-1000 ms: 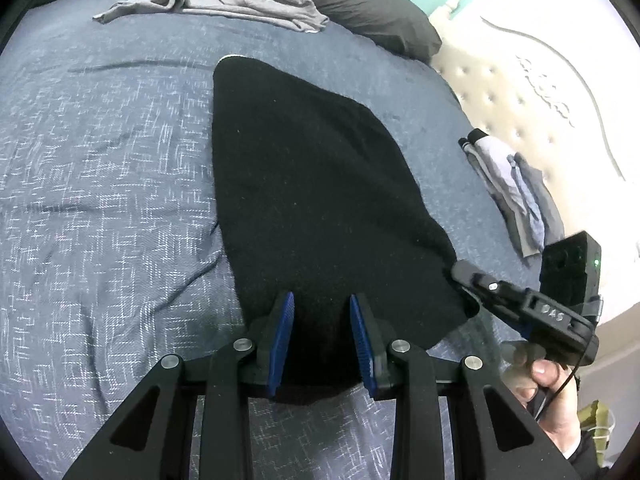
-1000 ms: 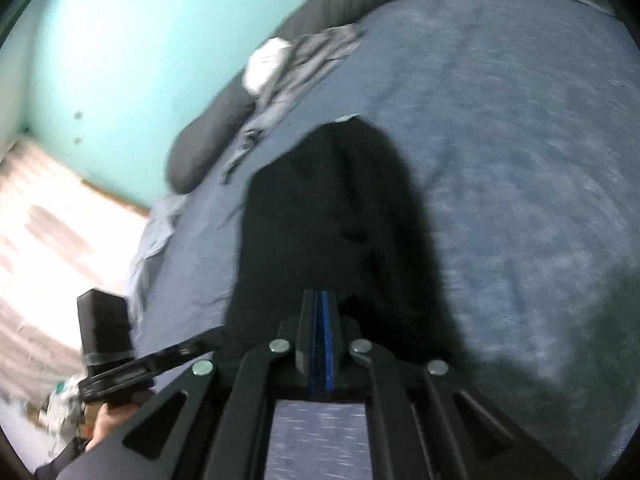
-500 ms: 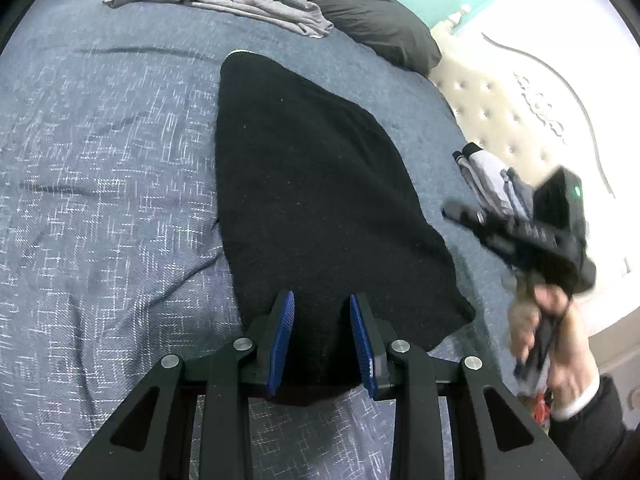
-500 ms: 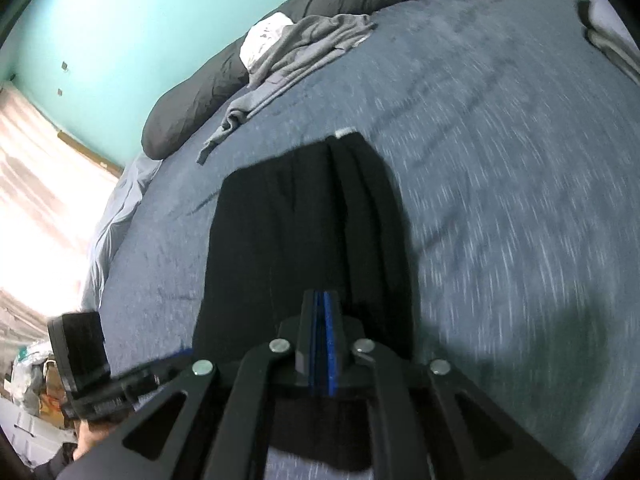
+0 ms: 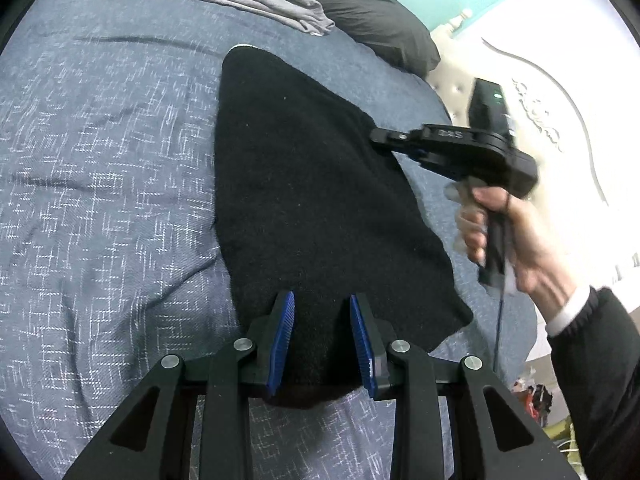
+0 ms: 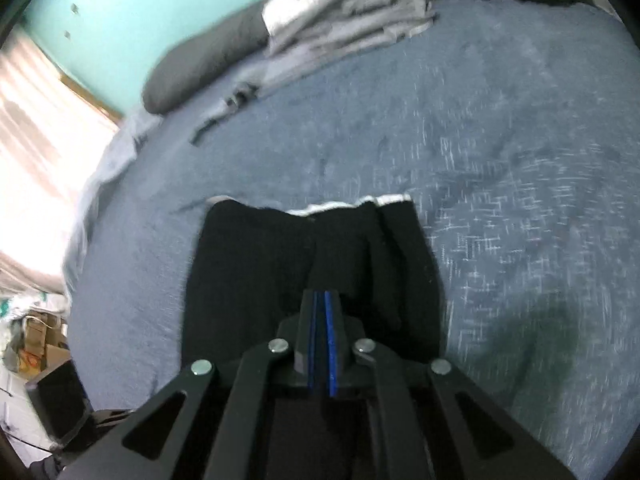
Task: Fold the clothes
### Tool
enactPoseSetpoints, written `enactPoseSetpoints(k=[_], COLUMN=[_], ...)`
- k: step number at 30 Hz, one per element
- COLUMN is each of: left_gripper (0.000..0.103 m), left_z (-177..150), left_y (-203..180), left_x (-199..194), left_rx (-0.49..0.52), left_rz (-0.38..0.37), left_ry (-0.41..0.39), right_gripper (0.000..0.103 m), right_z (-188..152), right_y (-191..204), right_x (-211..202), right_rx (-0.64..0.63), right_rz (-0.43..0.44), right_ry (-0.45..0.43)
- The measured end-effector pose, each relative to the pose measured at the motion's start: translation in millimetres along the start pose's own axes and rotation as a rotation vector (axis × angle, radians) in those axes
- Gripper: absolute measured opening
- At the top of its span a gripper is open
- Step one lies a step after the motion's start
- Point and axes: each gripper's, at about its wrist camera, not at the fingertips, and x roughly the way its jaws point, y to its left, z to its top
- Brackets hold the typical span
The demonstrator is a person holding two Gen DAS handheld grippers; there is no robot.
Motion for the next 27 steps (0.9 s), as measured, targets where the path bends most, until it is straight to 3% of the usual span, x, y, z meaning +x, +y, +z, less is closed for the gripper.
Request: enactPoseSetpoints(k=[2,7,19,21,27], left_gripper=[0.032,0.031,0.032,0.032,0.032], left_z=[0,0,-4,-5,-2], left_y=[0,0,4,2,4], left_x=[1,0,-5,-3,3], left_rx=[0.0,-0.003,-0.006,-0.001,0.001], left_rz=[-0.004,-0.01,-0.016,-0.014,-0.008], left_ry=[-0.001,-0.001,-0.003,-0.003,-0.003], right_gripper=[0.0,0.0,0.0,0.0,0.0], right_z=[6,21,36,39,38], right_y=[-1,-1,12,4,-1], right_x=[9,30,31,36,20], right_rx=[-0.013,-0.044,-0.064,-0.04,-0.011], right_rz=[-0.017,-0.055,-0.043,-0.078,-0.052], right_ry=[0.016,0.05,0.056,0.067,0.02])
